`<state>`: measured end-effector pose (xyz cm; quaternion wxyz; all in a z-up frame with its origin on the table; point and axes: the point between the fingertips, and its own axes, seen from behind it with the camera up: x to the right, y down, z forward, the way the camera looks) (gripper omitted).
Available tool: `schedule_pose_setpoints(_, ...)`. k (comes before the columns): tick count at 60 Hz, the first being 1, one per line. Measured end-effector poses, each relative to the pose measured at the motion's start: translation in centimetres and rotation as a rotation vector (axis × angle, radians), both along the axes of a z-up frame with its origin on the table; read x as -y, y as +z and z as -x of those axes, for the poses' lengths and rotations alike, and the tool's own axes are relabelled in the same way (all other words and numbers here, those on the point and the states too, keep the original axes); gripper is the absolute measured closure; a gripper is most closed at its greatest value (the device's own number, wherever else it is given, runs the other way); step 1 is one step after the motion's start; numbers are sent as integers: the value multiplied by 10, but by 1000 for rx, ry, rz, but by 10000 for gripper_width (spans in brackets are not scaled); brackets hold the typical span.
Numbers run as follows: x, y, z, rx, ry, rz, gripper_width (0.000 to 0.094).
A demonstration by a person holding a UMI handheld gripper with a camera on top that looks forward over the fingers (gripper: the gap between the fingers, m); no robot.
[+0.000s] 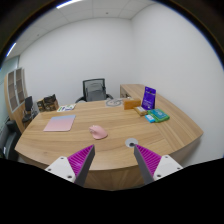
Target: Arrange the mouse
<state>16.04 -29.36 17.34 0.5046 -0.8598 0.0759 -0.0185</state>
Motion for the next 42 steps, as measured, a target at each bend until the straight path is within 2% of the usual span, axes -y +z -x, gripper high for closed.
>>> schedule_pose_setpoints(15,-102,-68,63,29,93,-28,107)
schedule_pose_setpoints(27,-199,-129,55,48,118,13,107)
schedule_pose_setpoints(42,-273,-166,45,71,193,66,107)
